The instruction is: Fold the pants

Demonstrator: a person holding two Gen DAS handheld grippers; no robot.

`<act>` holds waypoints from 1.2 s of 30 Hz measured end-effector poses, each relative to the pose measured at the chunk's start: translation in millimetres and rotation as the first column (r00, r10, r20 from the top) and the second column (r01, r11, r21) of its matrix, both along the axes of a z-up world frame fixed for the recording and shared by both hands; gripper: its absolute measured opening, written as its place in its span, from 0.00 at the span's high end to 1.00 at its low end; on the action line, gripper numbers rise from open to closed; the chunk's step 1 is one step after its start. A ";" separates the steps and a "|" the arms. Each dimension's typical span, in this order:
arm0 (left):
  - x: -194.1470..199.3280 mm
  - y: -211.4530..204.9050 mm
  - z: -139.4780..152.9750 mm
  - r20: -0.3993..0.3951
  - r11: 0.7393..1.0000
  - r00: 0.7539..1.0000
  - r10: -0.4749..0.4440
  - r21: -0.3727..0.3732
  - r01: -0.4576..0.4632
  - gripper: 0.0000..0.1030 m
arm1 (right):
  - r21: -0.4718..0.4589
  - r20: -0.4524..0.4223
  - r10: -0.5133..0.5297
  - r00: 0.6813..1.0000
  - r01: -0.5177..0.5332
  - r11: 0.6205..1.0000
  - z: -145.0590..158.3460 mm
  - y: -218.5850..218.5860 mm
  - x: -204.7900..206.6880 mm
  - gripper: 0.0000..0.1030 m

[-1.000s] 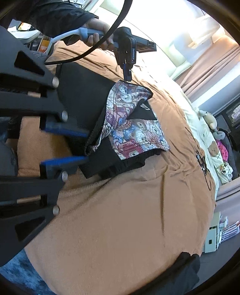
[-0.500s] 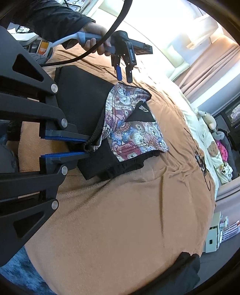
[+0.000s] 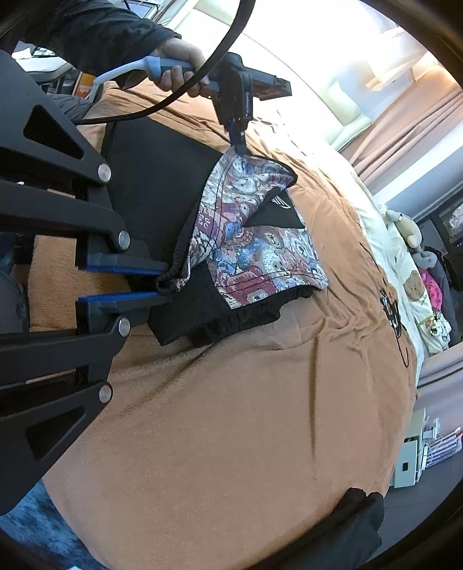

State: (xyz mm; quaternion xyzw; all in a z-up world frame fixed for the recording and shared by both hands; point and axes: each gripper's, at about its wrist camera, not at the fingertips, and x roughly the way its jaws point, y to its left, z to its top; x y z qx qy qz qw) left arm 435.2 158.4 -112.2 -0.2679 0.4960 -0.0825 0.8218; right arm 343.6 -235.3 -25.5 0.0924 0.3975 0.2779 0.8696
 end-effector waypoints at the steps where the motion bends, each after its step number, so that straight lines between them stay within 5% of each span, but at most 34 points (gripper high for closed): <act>1: -0.1 -1.0 7.8 0.021 1.000 1.000 -0.005 0.000 0.005 0.90 | 0.003 0.003 -0.002 1.000 0.002 1.000 0.7 -0.4 -1.2 0.97; 19: 77.4 -47.3 107.0 0.211 0.998 0.976 -0.056 0.014 0.054 0.92 | 0.093 0.045 0.002 0.999 -0.006 0.996 8.6 -18.4 -16.0 0.99; 30: 136.7 -93.9 96.1 0.189 0.995 0.976 -0.104 0.010 0.104 0.93 | 0.179 0.001 -0.007 1.000 0.006 0.984 8.8 -28.9 -13.0 0.99; 36: 162.6 -119.7 72.2 0.147 0.989 0.978 -0.146 0.009 0.147 0.93 | 0.151 -0.003 -0.010 1.000 0.010 0.988 0.6 -28.9 -13.6 0.99</act>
